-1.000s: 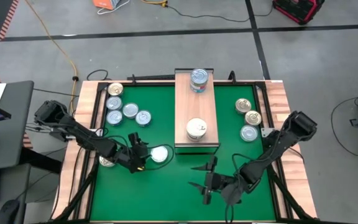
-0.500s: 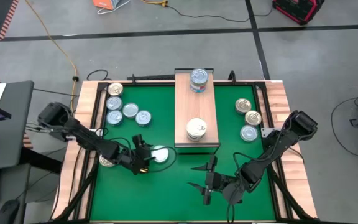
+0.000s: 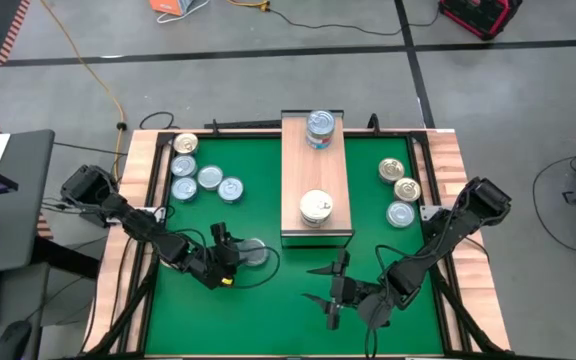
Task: Stack canned seafood by type on shelf
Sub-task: Put the green tuna can on the shelf
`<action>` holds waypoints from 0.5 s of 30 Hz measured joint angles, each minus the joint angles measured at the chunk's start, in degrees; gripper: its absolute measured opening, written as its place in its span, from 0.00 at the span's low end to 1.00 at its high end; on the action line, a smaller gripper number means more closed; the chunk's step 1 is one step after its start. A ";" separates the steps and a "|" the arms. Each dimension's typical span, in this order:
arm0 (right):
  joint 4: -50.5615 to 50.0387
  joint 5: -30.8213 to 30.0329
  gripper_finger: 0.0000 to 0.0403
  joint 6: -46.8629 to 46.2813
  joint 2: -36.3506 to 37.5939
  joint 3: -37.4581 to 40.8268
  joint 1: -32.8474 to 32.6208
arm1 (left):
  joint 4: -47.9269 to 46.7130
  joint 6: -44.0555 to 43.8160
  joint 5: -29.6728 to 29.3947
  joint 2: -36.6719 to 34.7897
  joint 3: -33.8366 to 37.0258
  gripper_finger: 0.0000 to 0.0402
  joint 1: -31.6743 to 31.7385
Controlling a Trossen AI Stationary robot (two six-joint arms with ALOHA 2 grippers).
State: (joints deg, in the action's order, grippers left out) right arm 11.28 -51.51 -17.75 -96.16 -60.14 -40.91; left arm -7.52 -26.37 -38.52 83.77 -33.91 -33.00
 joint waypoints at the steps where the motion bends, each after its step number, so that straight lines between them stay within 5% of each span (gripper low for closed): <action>1: -0.21 0.01 0.71 -0.27 0.00 0.00 0.02 | -0.37 -0.02 -0.09 0.00 0.00 0.63 -0.41; 15: -0.47 0.42 0.71 -1.32 -0.61 0.00 0.02 | -5.06 -7.14 -0.52 0.25 0.24 0.63 -2.40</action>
State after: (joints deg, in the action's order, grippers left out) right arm 10.81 -51.09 -19.07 -96.77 -60.14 -40.88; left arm -12.58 -33.51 -39.05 84.01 -33.67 -35.40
